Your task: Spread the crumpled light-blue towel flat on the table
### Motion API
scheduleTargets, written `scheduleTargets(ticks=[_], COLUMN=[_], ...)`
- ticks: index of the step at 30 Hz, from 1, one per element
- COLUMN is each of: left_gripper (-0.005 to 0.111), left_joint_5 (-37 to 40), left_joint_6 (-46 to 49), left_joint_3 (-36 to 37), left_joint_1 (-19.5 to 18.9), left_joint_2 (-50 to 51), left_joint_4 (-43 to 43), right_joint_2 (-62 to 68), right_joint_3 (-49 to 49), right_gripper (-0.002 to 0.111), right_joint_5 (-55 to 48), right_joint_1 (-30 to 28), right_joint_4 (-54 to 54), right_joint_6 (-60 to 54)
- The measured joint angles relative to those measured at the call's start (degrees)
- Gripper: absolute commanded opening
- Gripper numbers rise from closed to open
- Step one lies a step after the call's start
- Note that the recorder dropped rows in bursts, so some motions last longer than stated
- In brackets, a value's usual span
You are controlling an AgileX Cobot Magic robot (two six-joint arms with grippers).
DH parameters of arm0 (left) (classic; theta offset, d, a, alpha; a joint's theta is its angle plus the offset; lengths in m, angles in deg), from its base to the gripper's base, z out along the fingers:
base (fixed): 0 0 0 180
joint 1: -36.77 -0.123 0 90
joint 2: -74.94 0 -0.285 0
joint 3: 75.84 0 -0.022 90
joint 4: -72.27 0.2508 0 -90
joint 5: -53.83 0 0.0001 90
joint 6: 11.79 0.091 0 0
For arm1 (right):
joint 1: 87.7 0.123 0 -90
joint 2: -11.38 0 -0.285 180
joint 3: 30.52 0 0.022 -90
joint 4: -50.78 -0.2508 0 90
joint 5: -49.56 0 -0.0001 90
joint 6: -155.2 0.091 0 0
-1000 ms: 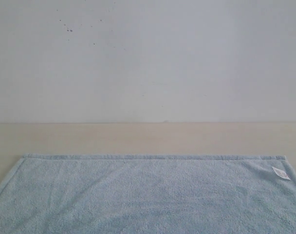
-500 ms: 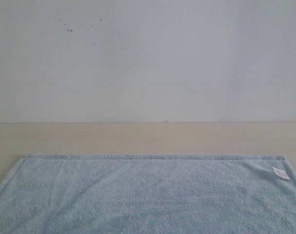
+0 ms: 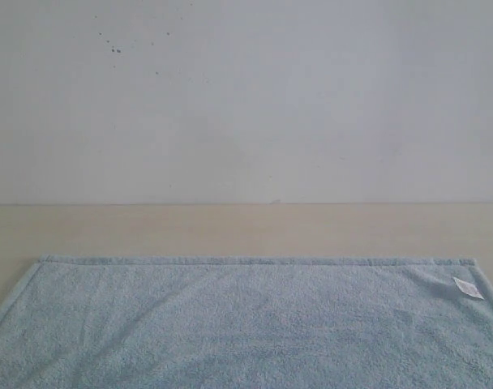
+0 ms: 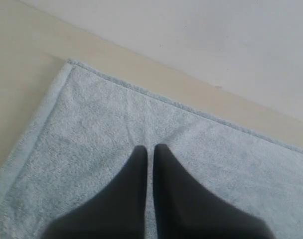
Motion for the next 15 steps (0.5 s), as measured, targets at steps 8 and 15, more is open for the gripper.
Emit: scheduleTargets(ticks=[8,15], left_gripper=[0.004,0.004], left_joint_5=[-0.04,-0.04], left_joint_6=[0.0,0.0], left_joint_3=[0.0,0.0], left_joint_1=[0.0,0.0], left_joint_2=[0.0,0.0], left_joint_4=[11.38,11.38], right_joint_2=[0.0,0.0], right_joint_3=[-0.18,-0.18], right_gripper=[0.0,0.0], right_joint_5=[3.96,3.96], right_joint_1=[0.0,0.0], right_joint_4=[0.25,0.25], right_joint_6=[0.01,0.01])
